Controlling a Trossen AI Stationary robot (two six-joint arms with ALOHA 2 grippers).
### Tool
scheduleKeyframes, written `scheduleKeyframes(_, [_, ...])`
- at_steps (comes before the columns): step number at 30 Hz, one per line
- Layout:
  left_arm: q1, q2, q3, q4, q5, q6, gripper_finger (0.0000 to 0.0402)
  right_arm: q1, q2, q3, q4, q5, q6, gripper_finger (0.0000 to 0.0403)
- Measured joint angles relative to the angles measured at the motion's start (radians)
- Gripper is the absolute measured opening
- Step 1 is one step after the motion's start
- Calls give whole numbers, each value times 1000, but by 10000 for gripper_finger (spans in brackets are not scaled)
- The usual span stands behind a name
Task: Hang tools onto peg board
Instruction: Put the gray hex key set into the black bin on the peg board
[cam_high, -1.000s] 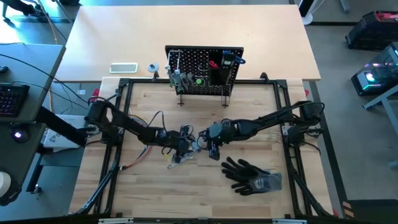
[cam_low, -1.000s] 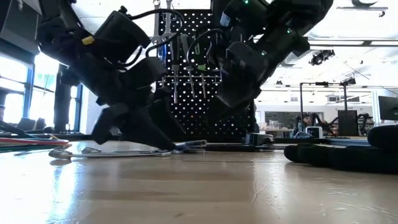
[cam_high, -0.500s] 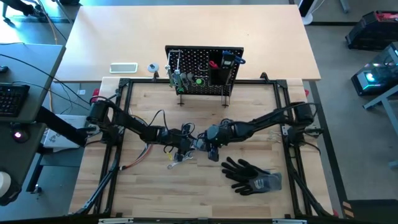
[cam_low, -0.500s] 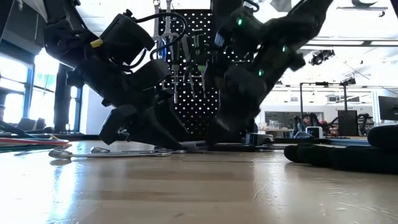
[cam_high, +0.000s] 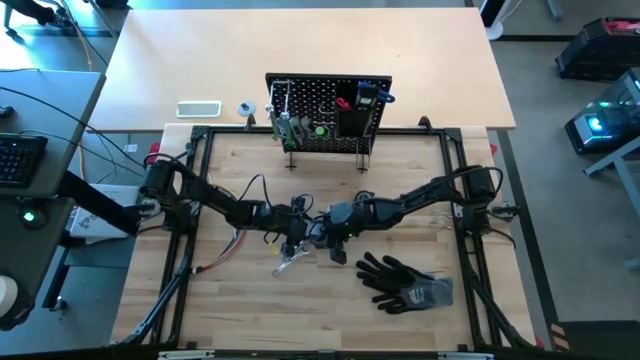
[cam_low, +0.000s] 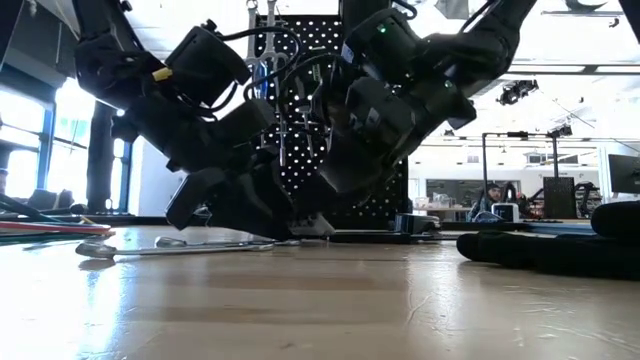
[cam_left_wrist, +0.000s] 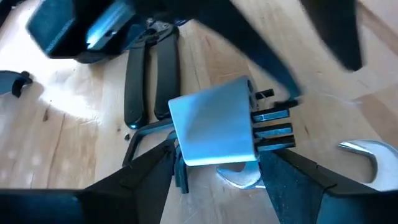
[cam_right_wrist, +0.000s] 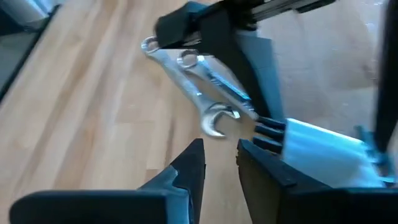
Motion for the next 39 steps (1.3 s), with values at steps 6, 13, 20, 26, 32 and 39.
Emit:
scheduleKeyframes(6, [6,2,14,-14,-5,7,185,2,0,0,17,-36,12,83])
scheduleKeyframes(13, [2,6,48,-47,-10,94,57,1,0,0,15,-35,21,83])
scheduleKeyframes(20, [-7,4,60,-81,-15,116,15,3,-54,0,-131,-55,23,83])
scheduleKeyframes(26, [-19,4,60,-86,-22,117,41,25,-181,0,-322,77,7,83])
scheduleKeyframes(32, [-41,3,60,-82,-64,124,88,22,-180,0,-446,239,-27,83])
scheduleKeyframes(39, [-48,2,60,-80,-103,166,142,-42,-101,0,-422,239,-63,83])
